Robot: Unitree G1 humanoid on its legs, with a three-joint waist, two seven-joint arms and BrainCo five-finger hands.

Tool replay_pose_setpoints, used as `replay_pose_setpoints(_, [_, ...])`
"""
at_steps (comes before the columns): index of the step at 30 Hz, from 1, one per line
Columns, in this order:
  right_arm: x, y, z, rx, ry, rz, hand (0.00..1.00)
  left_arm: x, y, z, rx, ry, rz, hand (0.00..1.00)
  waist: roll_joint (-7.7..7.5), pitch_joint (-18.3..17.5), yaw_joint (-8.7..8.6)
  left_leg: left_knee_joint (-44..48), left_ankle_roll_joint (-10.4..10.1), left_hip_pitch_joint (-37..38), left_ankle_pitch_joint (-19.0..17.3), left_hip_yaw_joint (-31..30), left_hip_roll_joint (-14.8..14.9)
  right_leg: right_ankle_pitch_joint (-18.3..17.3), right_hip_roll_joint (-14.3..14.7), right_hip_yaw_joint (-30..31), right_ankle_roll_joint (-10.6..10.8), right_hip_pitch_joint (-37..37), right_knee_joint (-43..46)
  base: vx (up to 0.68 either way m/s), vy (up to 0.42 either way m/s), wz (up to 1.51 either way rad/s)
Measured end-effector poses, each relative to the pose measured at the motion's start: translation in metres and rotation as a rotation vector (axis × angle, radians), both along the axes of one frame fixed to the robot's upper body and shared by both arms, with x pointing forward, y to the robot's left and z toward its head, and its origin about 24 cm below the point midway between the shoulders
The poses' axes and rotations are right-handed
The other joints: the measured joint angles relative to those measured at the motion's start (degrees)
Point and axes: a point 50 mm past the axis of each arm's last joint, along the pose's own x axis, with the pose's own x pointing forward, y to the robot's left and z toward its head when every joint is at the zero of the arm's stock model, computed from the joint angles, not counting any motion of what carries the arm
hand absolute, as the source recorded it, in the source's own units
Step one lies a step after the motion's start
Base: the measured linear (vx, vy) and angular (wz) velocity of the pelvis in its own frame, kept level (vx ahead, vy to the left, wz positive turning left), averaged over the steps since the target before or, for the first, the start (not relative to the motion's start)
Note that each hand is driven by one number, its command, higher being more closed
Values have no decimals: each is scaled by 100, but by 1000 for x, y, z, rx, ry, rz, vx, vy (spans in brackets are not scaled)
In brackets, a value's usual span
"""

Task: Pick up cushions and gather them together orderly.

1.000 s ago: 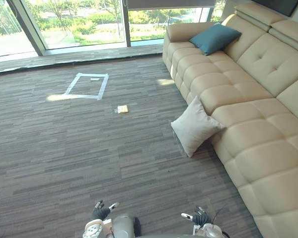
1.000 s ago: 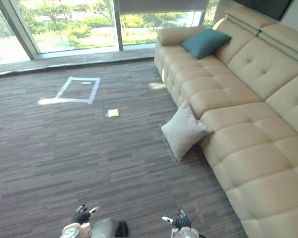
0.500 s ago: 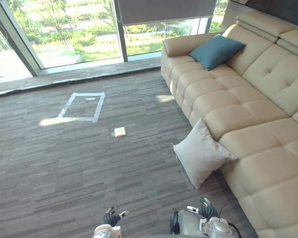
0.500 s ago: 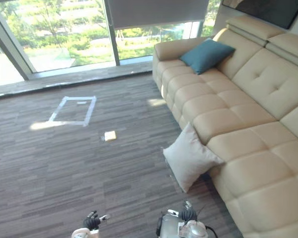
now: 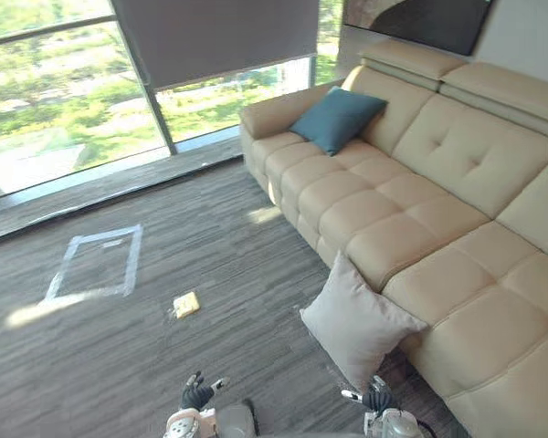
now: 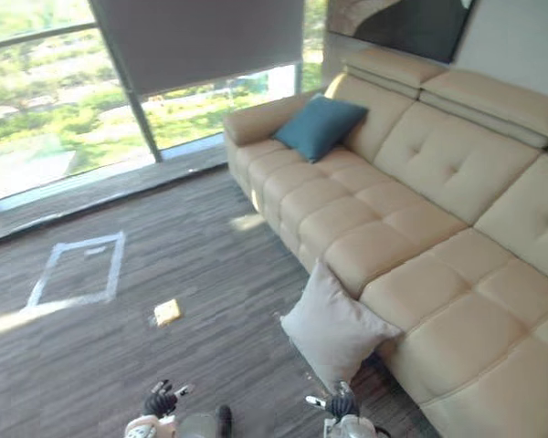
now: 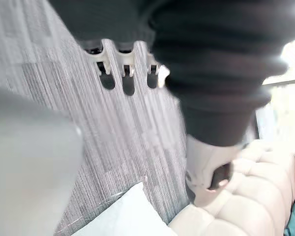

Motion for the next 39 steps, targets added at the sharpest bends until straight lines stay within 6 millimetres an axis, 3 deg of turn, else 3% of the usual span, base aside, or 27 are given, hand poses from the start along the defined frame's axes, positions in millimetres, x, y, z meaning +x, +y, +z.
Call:
replay_pose_setpoints(2, [3,9,0,21,-9,2,0,1,2,-1,3,15,-6,0,-57,-10,21,-89,136,344,-150,395,-27,168,-54,175,106,-410,882,357,282,-91])
replay_pose_setpoints(3, [4,9,1,23,-13,4,0,1,2,-1,1,19,-7,0,-42,0,19,-163,167,468,-168,493,-28,241,-55,180,140,-549,1213,247,225,-87])
replay_pose_setpoints(4, [10,12,3,29,-30,7,0,0,-1,-3,-5,35,-25,0,26,44,13,-379,255,865,-220,712,-40,354,-87,101,190,-904,2105,198,195,-73])
replay_pose_setpoints(6, [15,15,4,35,-42,18,0,1,-9,-4,-18,39,-49,0,156,101,10,-852,272,1467,-231,1083,-36,170,-274,-734,127,-1180,2739,149,184,-78])
replay_pose_setpoints(7, [16,16,4,37,-44,22,0,2,-12,-4,-21,38,-57,0,192,101,9,-985,272,1599,-231,1164,-29,125,-309,-985,70,-1247,2788,104,138,-87])
replay_pose_setpoints(8, [20,19,5,41,-53,40,0,2,-15,-5,-23,39,-77,0,232,103,-16,-1309,275,1841,-235,1414,-30,42,-393,-1674,-37,-1519,2674,86,83,-77])
replay_pose_setpoints(10, [24,19,7,39,-63,44,0,3,-15,-5,-21,43,-93,0,255,130,-41,-1446,243,1904,-218,1597,-5,48,-374,-2148,-68,-1694,2308,111,11,-63])
replay_pose_setpoints(11, [29,17,8,33,-75,48,0,3,-16,-6,-21,53,-114,0,285,152,-90,-1494,212,1930,-211,1691,31,96,-330,-2503,-140,-1783,1918,193,-66,-51])
replay_pose_setpoints(12, [33,13,10,22,-85,49,0,5,-17,-6,-15,66,-147,0,330,250,-181,-1468,155,1940,-196,1739,95,379,-196,-2854,-358,-1835,1128,251,-129,-46])
replay_pose_setpoints(13, [34,13,10,20,-87,48,0,3,-14,-7,-6,75,-162,0,264,290,-245,-1447,154,1956,-197,1698,42,898,-85,-2804,-484,-1813,596,229,-140,-35])
replay_pose_setpoints(14, [35,8,11,9,-91,44,0,5,-16,-7,-10,78,-166,0,288,343,-292,-1445,117,2033,-220,1577,60,991,21,-2736,-696,-1725,599,239,-166,-40])
replay_pose_setpoints(15, [36,-1,12,-8,-98,27,0,8,-24,-7,-25,70,-179,0,431,407,-261,-1408,82,2122,-199,1490,207,930,133,-2669,-727,-1626,561,239,-189,-51])
replay_pose_setpoints(17, [36,-4,12,-14,-100,13,0,10,-28,-7,-27,61,-195,0,484,445,-262,-989,20,2065,-233,1478,290,743,198,-2614,-739,-1569,592,214,-212,-36])
replay_pose_setpoints(18, [34,-7,12,-15,-98,-7,0,11,-27,-6,-27,58,-195,0,481,447,-287,-396,-85,1879,-303,1412,431,602,257,-2607,-691,-1445,528,205,-223,-5])
replay_pose_setpoints(20, [28,-13,10,-26,-84,-29,0,17,-29,-2,-46,10,-161,0,530,456,-247,1690,-218,1148,-340,1010,967,468,565,-2522,-759,-983,287,206,-189,-17])
replay_pose_setpoints(22, [26,-12,9,-24,-78,-30,0,16,-28,-1,-52,-10,-127,0,546,454,-214,2395,-290,865,-428,847,1131,356,723,-2326,-792,-764,252,180,-82,-55])
replay_pose_setpoints(25, [24,-12,9,-20,-76,-35,0,16,-25,0,-47,-12,-124,0,520,446,-205,1972,-211,582,-581,881,1071,333,765,-2007,-771,-571,61,243,-20,-77])
replay_pose_setpoints(27, [27,-12,10,-20,-81,-36,0,17,-24,0,-41,-13,-123,0,478,453,-181,1015,-208,481,-636,533,791,360,694,-1611,-768,-456,21,272,103,-93])
replay_pose_setpoints(29, [23,-11,8,-20,-70,-34,0,18,-25,0,-39,-15,-122,0,451,442,-88,47,-230,509,-561,-323,359,297,608,-1175,-629,-417,56,269,217,-107])
replay_pose_setpoints(30, [20,-12,8,-21,-66,-33,0,18,-25,0,-40,-13,-123,0,469,429,-86,-266,-224,516,-324,-626,279,237,612,-1016,-526,-421,122,271,258,-101])
replay_pose_setpoints(31, [21,-14,8,-28,-70,-32,0,16,-29,-1,-48,-5,-122,0,576,363,-80,-565,-429,482,197,-684,368,174,730,-813,-412,-463,215,317,314,-107])
replay_pose_setpoints(32, [18,-9,6,-13,-57,-30,0,14,-22,-1,-26,3,-117,0,378,228,-63,-574,-403,620,156,-427,269,151,585,-626,-272,-461,257,318,315,-86])
replay_pose_setpoints(35, [10,7,3,27,-38,-35,0,12,-10,-1,4,17,-119,0,51,55,-67,-877,-342,838,158,-110,25,145,267,-600,-160,-429,75,188,211,-45])
replay_pose_setpoints(36, [6,8,1,33,-27,-41,0,12,-9,-1,7,23,-122,0,-11,23,-72,-941,-313,973,173,-47,-61,187,179,-608,-87,-296,-37,155,191,-29])
replay_pose_setpoints(39, [1,4,0,28,-15,-60,0,9,-13,-3,-1,39,-136,0,22,6,-89,-1217,-221,1366,228,-41,-234,224,21,-659,-26,17,-207,70,98,-1])
